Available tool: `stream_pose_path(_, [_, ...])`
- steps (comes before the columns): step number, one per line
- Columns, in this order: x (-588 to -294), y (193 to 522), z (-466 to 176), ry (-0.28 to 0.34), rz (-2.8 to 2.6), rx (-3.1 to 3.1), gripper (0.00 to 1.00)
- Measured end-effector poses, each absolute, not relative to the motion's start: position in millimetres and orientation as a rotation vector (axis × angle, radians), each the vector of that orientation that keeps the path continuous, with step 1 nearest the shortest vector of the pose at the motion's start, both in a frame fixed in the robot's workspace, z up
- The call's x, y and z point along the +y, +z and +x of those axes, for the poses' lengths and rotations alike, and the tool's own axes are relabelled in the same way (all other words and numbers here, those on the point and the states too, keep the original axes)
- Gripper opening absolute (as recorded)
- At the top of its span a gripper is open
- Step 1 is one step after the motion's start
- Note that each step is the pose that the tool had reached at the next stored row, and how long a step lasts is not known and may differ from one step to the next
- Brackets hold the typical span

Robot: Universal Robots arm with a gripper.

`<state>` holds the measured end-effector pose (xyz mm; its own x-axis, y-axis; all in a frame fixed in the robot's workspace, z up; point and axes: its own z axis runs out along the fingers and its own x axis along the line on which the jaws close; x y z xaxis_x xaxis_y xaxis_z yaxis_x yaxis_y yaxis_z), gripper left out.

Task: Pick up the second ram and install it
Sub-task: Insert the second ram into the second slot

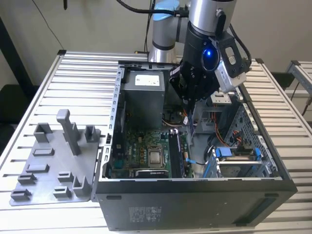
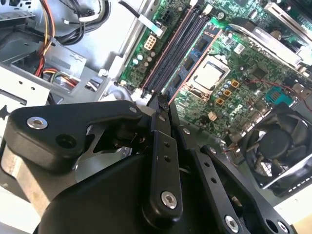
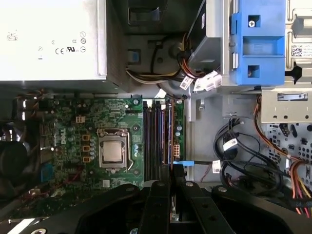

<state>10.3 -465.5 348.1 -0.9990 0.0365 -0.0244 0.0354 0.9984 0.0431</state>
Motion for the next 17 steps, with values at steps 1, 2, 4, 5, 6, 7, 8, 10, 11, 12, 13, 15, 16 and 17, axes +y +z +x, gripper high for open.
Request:
stream_pose_path(1, [-465.5, 347.1, 10.3, 0.059, 0.056, 3.115, 0.14])
stream_pose_path(2, [-465.5, 345.9, 10.3, 0.052, 0.056, 3.115, 0.14])
stream_pose_path(4, [-465.4, 343.5, 10.3, 0.038, 0.056, 3.115, 0.14])
stream_pose_path(5, [-465.4, 342.4, 10.3, 0.032, 0.056, 3.115, 0.14])
stream_pose_path(6, [-465.4, 341.6, 10.4, 0.03, 0.055, 3.115, 0.14])
stream_pose_path(7, [-465.4, 341.3, 10.4, 0.029, 0.055, 3.115, 0.14])
stream_pose_path(8, [-465.4, 341.3, 10.3, 0.029, 0.055, 3.115, 0.14])
stream_pose_path(10, [-465.4, 341.3, 10.3, 0.029, 0.055, 3.115, 0.14])
stream_pose_path(11, [-465.4, 341.3, 10.3, 0.029, 0.055, 3.115, 0.14])
stream_pose_path(12, [-465.4, 341.3, 10.3, 0.029, 0.056, 3.115, 0.14])
stream_pose_path(13, [-465.4, 341.2, 10.3, 0.029, 0.056, 3.115, 0.14])
stream_pose_path(15, [-465.3, 340.6, 10.3, 0.029, 0.055, 3.115, 0.14])
stream_pose_path(16, [-465.4, 340.2, 10.3, 0.029, 0.055, 3.115, 0.14])
stream_pose_path(17, [-465.4, 339.9, 10.3, 0.029, 0.055, 3.115, 0.14])
